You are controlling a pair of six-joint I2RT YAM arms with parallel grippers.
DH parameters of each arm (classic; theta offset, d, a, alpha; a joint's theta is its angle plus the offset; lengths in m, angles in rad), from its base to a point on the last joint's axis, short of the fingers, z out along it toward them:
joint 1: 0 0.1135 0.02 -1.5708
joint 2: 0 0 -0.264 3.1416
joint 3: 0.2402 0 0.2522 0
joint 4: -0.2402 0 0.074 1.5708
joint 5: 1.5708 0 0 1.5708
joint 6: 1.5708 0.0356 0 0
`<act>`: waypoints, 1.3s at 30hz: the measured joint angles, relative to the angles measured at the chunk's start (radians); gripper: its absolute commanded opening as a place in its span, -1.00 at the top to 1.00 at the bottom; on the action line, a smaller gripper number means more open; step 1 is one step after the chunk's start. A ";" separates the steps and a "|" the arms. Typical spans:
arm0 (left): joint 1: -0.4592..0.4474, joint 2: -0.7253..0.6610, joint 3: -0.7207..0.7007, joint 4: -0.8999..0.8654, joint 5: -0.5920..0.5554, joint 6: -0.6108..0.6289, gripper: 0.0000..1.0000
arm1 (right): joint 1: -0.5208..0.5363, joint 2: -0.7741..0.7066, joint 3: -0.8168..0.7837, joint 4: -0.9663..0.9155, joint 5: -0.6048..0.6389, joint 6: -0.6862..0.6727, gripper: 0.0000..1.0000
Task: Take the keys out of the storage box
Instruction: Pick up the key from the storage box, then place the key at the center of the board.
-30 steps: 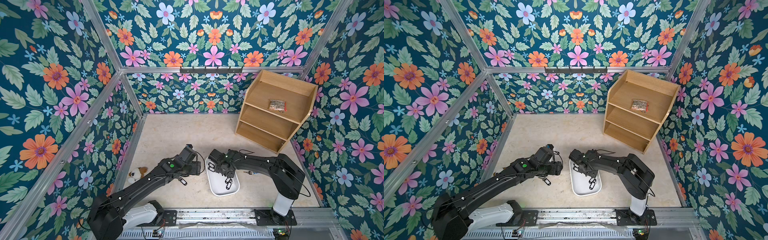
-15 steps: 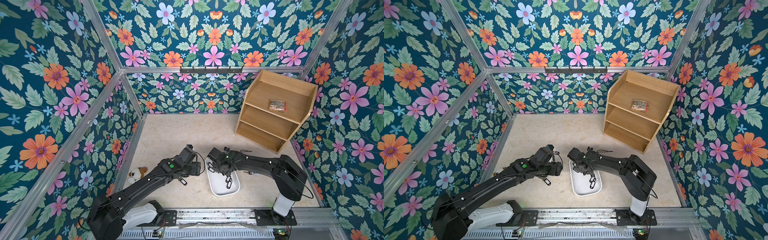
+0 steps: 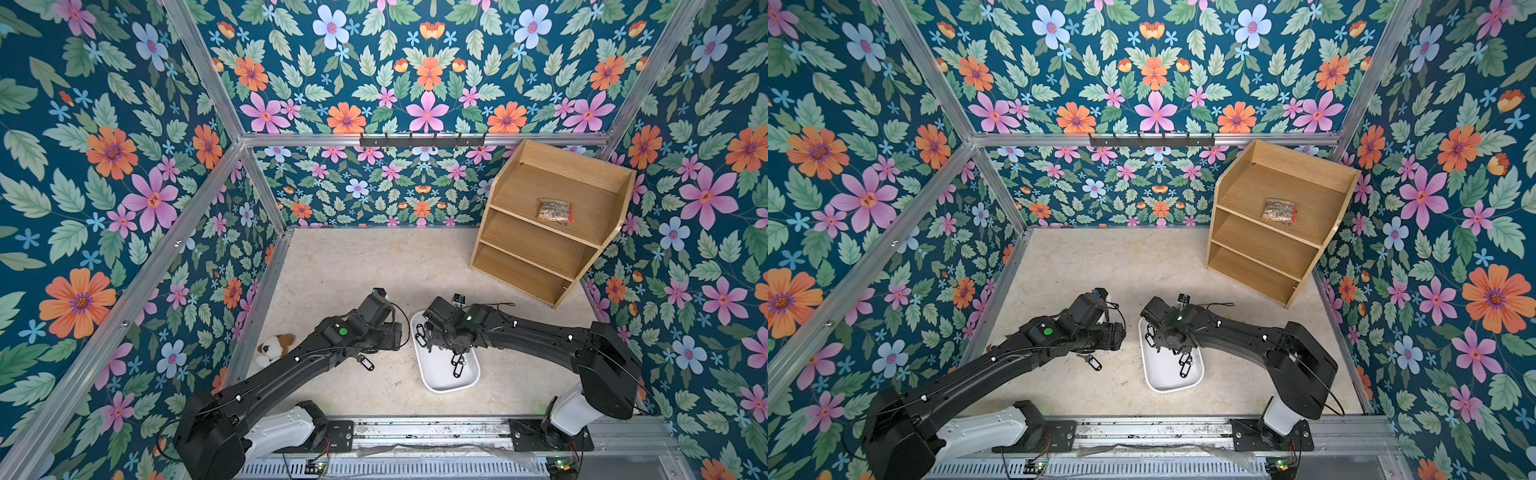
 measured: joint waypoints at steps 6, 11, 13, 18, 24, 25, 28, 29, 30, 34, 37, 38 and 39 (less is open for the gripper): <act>0.000 -0.008 0.007 -0.001 0.000 -0.003 -0.71 | 0.000 -0.046 0.014 -0.024 0.011 -0.010 1.00; 0.000 -0.027 0.004 -0.004 -0.001 -0.013 -0.70 | 0.000 -0.156 0.037 -0.074 0.036 -0.014 1.00; 0.000 -0.027 0.002 -0.005 -0.002 -0.018 -0.69 | -0.004 -0.198 0.042 -0.093 0.046 -0.020 1.00; 0.000 -0.014 0.002 -0.003 -0.001 -0.025 -0.68 | -0.089 -0.302 0.005 -0.147 0.072 -0.038 1.00; 0.000 -0.003 0.010 0.000 0.002 -0.029 -0.67 | -0.305 -0.442 -0.085 -0.172 0.067 -0.106 1.00; 0.000 -0.003 0.010 0.000 0.004 -0.030 -0.67 | -0.334 -0.452 -0.089 -0.174 0.062 -0.122 1.00; 0.000 0.000 0.010 0.000 0.005 -0.039 -0.66 | -0.421 -0.457 -0.095 -0.169 0.042 -0.174 1.00; 0.000 0.002 0.010 0.000 0.005 -0.041 -0.66 | -0.449 -0.449 -0.097 -0.159 0.037 -0.192 1.00; 0.000 0.005 0.010 0.001 0.005 -0.041 -0.67 | -0.471 -0.436 -0.100 -0.148 0.024 -0.207 1.00; 0.000 0.014 0.010 0.012 0.009 -0.043 -0.67 | -0.516 -0.356 -0.100 -0.099 -0.018 -0.262 1.00; 0.000 0.015 0.010 0.023 0.014 -0.043 -0.66 | -0.525 -0.282 -0.076 -0.059 -0.038 -0.294 1.00; 0.000 0.015 0.009 0.024 0.014 -0.043 -0.67 | -0.525 -0.261 -0.066 -0.047 -0.049 -0.301 1.00; 0.000 0.015 0.008 0.025 0.014 -0.043 -0.67 | -0.525 -0.238 -0.058 -0.029 -0.059 -0.306 1.00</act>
